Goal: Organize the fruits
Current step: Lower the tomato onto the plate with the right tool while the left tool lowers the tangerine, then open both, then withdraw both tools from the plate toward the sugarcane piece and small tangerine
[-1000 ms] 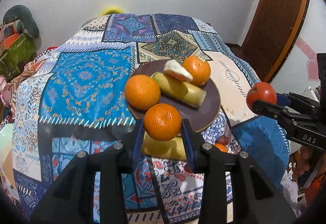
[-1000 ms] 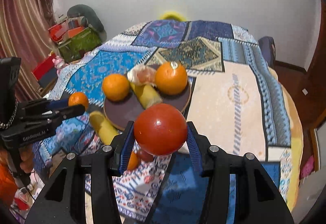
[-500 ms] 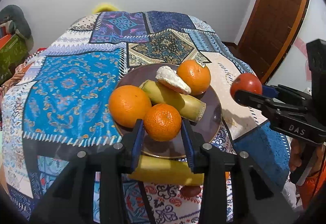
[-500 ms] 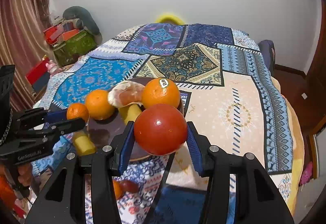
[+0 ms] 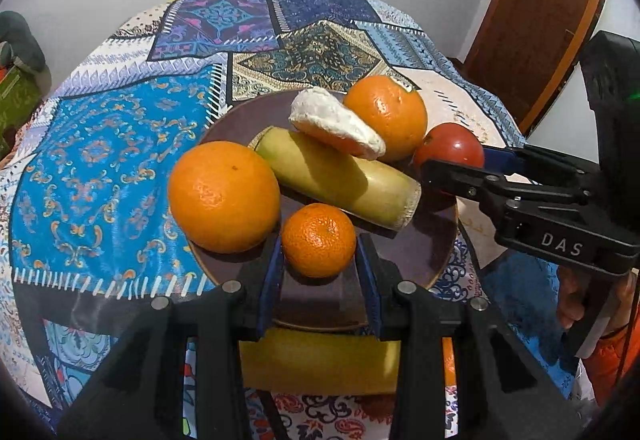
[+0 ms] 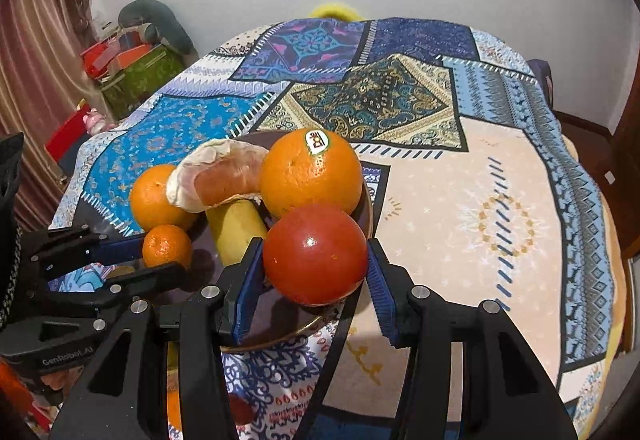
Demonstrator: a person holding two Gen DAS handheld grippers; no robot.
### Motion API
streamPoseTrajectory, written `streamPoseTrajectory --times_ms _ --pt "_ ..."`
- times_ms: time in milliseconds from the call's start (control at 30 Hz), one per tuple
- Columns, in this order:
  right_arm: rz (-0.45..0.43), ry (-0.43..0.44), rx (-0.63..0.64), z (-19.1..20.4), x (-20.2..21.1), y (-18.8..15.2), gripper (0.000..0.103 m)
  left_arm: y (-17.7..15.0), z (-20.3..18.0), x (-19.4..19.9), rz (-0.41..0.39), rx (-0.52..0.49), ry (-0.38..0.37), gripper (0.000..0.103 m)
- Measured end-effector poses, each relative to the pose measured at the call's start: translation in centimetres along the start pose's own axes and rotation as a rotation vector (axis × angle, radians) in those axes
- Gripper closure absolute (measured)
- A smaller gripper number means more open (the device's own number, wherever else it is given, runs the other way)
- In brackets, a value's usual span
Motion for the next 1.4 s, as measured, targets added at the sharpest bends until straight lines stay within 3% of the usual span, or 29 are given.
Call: streamPoseTrajectory --times_ms 400,567,900,1267,1400 --pt "0.015 0.008 0.005 -0.2 -0.4 0.2 0.055 -0.1 -0.3 -0.5 0.035 -0.006 0.015 0.066" --pt "0.007 0.004 0.015 0.5 0.6 0.3 0.049 -0.1 0.2 1.2 -0.008 0.035 0.019 0.042" --pt "-0.027 -0.001 0.021 1.8 3.8 -0.7 0.045 -0.9 0.9 4.3 -0.021 0.042 0.053 0.041" --pt "-0.014 -0.006 0.053 3.4 5.8 -3.2 0.042 -5.4 0.3 5.1 0.072 0.05 0.041 0.022" --pt "0.001 -0.011 0.054 3.6 6.0 -4.5 0.04 -6.0 -1.2 5.0 0.081 0.022 0.029 0.022"
Point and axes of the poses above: each gripper's, at about its wrist camera, not at the fingertips, and x roughly against the way its jaws point, z to its left, y to its top, the point moved 2 cm from there along -x, roughly the way its jaws point, and after that the axes turned 13 degrees about y, right-handed, at the moved point
